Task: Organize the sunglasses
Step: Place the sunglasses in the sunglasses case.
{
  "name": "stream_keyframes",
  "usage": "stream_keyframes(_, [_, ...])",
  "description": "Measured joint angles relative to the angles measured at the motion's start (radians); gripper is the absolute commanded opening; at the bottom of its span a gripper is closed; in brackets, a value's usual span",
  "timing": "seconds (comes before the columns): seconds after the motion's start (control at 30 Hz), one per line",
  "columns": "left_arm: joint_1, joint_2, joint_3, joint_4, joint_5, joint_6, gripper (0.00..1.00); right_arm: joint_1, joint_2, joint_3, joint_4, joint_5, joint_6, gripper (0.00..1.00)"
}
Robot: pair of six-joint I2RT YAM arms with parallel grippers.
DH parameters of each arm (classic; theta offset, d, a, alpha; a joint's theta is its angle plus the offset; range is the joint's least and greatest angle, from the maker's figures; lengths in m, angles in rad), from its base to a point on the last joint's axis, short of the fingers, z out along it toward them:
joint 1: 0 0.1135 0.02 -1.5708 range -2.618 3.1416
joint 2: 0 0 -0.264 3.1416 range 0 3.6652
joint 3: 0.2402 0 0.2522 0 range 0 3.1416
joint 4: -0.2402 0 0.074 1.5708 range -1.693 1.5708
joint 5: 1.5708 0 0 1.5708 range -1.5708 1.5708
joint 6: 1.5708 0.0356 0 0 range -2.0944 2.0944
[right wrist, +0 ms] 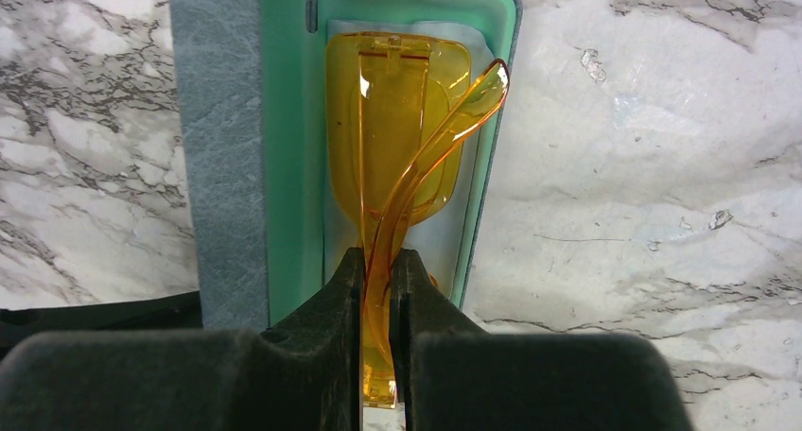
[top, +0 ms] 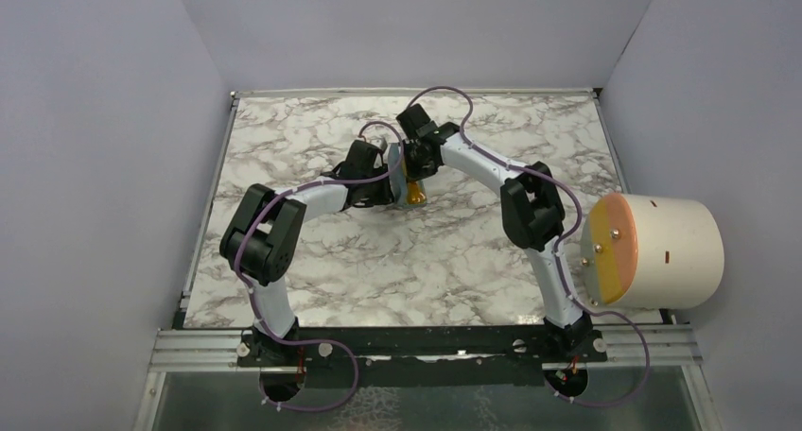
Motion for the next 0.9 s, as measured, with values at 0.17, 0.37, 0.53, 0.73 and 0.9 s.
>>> stream_keyframes(0.17, [-0.001,0.0,0.0,0.0,0.0,0.0,0.19,0.0,0.015,0.0,0.0,0.004,0.0,0.01])
stream_keyframes(0.37, [-0.001,0.0,0.0,-0.001,0.0,0.001,0.19,0.0,0.017,0.0,0.0,0.006,0.0,0.01])
stream_keyframes(0.53, [-0.001,0.0,0.0,-0.001,0.0,0.001,0.19,0.0,0.017,0.0,0.0,0.008,-0.001,0.01])
stream_keyframes(0.73, [-0.001,0.0,0.0,-0.001,0.0,0.002,0.19,0.0,0.019,0.001,0.001,0.014,-0.007,0.01])
stream_keyframes(0.9, [-0.001,0.0,0.0,-0.001,0.0,0.002,0.19,0.0,0.02,0.01,0.0,0.021,-0.011,0.01])
